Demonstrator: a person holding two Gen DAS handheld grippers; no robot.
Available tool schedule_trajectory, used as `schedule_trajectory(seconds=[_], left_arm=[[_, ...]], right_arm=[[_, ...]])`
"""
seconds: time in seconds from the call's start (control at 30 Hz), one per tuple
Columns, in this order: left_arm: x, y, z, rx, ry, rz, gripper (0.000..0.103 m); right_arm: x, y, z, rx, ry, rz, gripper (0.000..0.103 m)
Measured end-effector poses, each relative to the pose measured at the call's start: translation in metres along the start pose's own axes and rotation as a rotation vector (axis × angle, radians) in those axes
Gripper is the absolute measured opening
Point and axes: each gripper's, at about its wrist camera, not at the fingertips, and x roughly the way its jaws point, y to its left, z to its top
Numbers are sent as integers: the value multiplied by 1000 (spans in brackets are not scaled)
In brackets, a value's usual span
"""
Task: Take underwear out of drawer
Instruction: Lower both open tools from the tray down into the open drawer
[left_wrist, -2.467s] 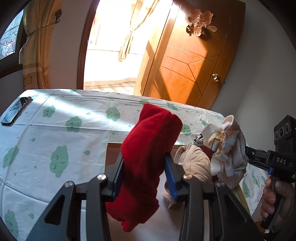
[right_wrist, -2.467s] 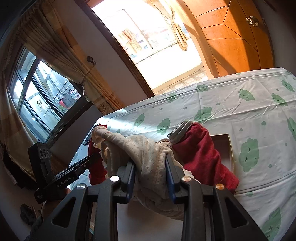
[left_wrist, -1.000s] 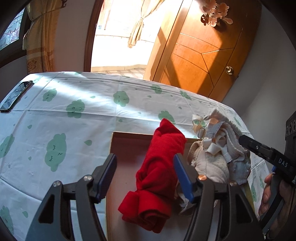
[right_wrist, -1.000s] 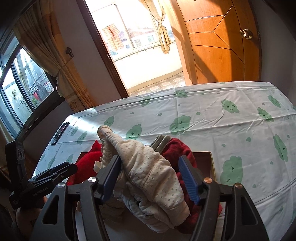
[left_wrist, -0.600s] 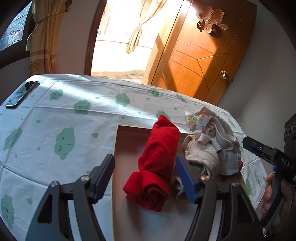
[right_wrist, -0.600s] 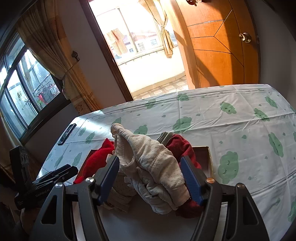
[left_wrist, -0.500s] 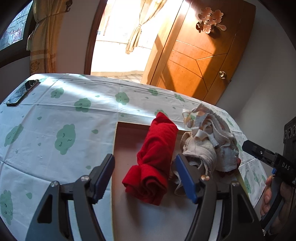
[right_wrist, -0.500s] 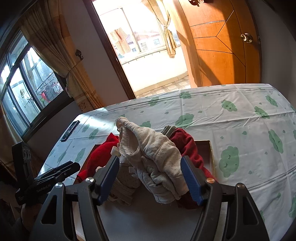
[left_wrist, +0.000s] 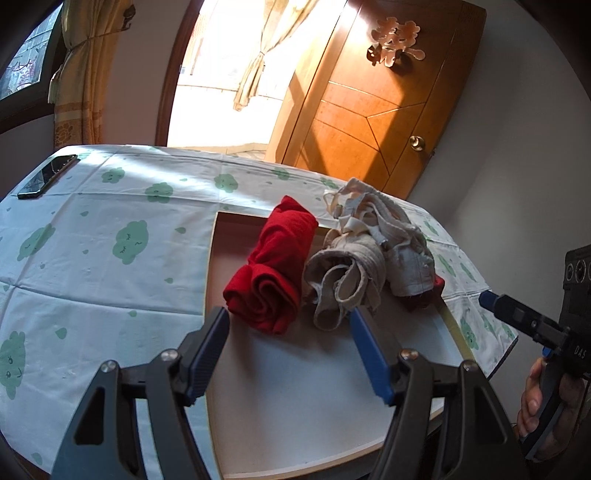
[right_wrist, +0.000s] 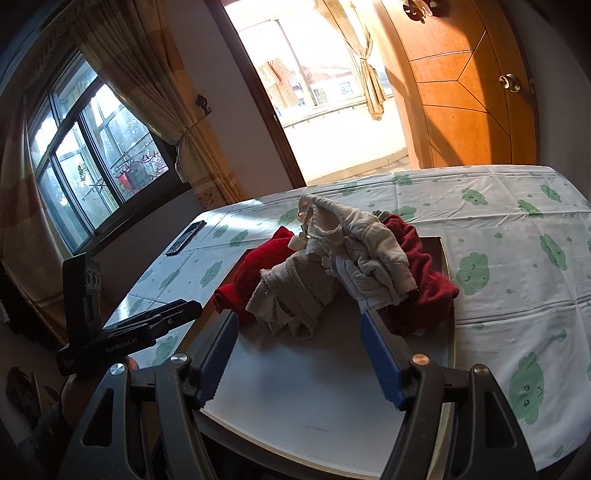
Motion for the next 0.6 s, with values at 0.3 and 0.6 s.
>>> schedule_trajectory(seconds=[0.3,0.6], left_arm=[[-35,-18,-29,42,-37,-23,71],[-61,-27,-72,87,-36,-32,71]], right_arm=[[-27,8,-34,-23,-13,27,71],[-44,9,-76,-22,-17,45,72]])
